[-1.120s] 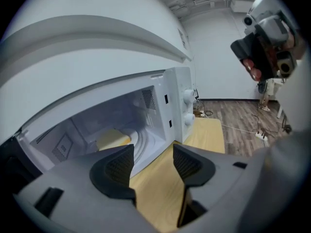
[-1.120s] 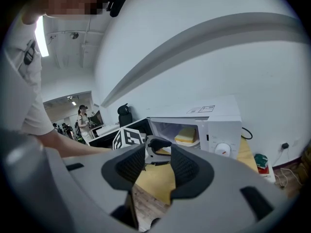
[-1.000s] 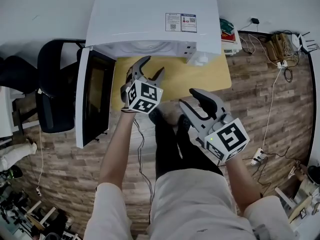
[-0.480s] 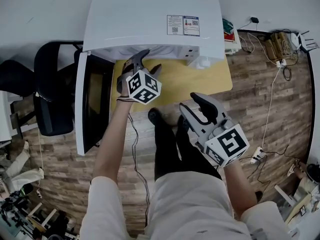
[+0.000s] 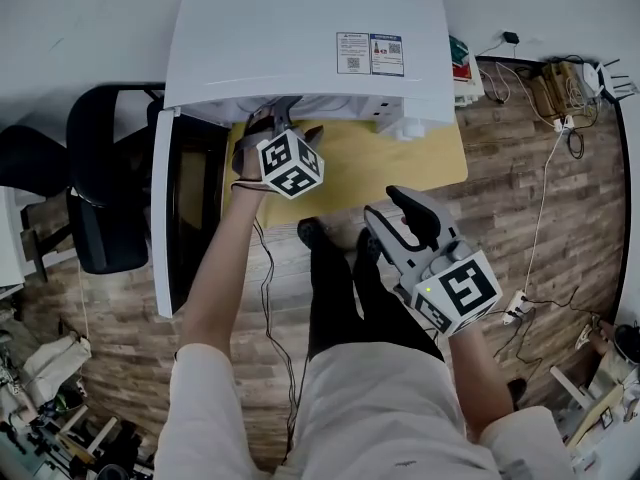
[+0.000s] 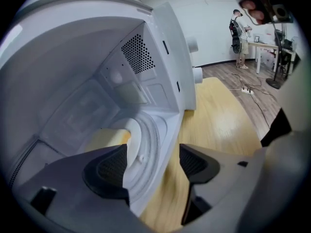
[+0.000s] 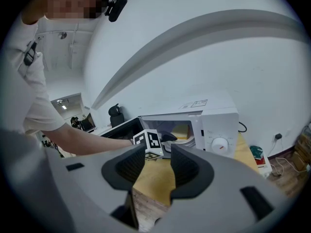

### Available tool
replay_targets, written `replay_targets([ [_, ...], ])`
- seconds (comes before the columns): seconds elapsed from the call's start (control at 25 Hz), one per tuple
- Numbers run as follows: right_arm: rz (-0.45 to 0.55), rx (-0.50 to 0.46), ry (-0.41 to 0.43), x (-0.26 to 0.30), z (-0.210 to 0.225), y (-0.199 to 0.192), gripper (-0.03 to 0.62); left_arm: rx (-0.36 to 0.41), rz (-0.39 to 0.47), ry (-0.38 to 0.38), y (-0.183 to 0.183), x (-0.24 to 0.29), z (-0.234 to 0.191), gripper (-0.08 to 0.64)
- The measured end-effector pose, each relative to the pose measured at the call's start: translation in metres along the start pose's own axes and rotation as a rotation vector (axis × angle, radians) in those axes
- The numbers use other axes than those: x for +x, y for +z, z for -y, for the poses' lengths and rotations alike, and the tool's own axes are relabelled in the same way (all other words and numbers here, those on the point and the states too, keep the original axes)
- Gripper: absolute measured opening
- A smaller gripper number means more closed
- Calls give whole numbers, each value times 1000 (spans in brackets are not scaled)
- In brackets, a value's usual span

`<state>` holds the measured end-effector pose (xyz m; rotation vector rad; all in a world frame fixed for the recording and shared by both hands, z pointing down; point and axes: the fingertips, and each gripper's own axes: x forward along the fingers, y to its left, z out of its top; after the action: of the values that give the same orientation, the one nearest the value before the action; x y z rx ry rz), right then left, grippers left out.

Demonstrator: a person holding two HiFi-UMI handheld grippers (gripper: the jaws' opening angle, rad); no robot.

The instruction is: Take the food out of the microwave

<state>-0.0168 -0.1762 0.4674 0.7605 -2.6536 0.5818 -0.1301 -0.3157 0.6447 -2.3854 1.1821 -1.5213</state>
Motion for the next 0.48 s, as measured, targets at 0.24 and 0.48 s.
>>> replay_targets([
  [0.24, -4, 13, 2, -1, 4, -1, 147, 32, -18, -40, -1, 12, -5, 328],
  [0.48, -4, 16, -1, -2, 9, -2, 147, 76, -54, -93, -5, 24, -2, 336],
])
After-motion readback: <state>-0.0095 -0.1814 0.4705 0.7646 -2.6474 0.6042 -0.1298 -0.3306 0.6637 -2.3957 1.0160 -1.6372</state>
